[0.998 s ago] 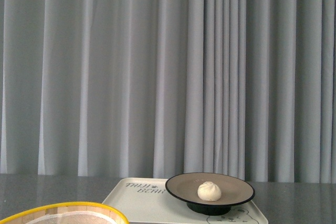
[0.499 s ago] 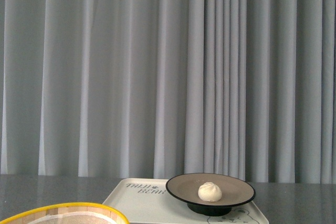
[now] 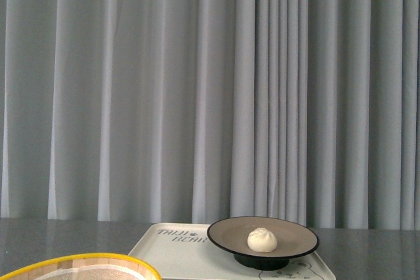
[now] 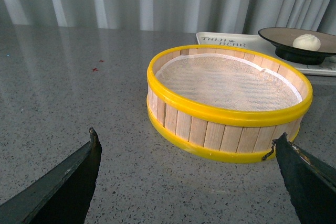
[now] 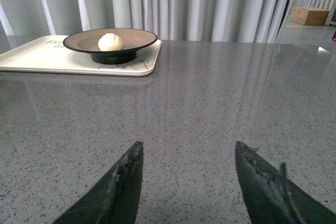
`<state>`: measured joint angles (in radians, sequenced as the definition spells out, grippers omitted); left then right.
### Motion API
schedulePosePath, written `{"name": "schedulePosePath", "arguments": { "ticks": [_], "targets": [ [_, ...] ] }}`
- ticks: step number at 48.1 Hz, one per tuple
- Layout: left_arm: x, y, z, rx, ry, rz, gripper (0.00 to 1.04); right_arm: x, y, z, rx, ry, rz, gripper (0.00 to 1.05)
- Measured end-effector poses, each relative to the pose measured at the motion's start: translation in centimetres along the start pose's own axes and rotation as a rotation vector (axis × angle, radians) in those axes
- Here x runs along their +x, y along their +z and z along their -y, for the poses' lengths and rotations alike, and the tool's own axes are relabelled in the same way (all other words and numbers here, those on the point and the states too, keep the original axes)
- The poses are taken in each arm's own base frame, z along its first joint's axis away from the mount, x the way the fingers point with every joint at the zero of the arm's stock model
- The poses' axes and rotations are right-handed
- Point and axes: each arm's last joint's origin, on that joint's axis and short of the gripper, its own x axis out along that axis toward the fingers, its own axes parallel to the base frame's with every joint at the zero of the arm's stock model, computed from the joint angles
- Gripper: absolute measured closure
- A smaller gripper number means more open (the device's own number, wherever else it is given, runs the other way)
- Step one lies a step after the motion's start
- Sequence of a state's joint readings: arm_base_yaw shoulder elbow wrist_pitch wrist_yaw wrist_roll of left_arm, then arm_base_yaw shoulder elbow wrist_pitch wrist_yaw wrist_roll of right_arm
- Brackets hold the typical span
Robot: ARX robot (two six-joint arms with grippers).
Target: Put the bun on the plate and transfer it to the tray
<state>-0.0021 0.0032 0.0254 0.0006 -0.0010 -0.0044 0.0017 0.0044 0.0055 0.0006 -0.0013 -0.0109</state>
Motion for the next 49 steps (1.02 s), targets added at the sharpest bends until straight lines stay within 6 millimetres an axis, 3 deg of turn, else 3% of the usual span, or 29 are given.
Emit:
{"name": "schedulePosePath", "arguments": {
  "ticks": [15,49],
  "targets": [
    [0.00,0.00,0.00,0.000,0.000,0.000,0.07,0.00,0.00,0.00,0.000,0.000,0.000,0.07],
    [0.00,0.00,0.00,0.000,0.000,0.000,0.07,0.00,0.00,0.00,0.000,0.000,0.000,0.09]
  ]
}}
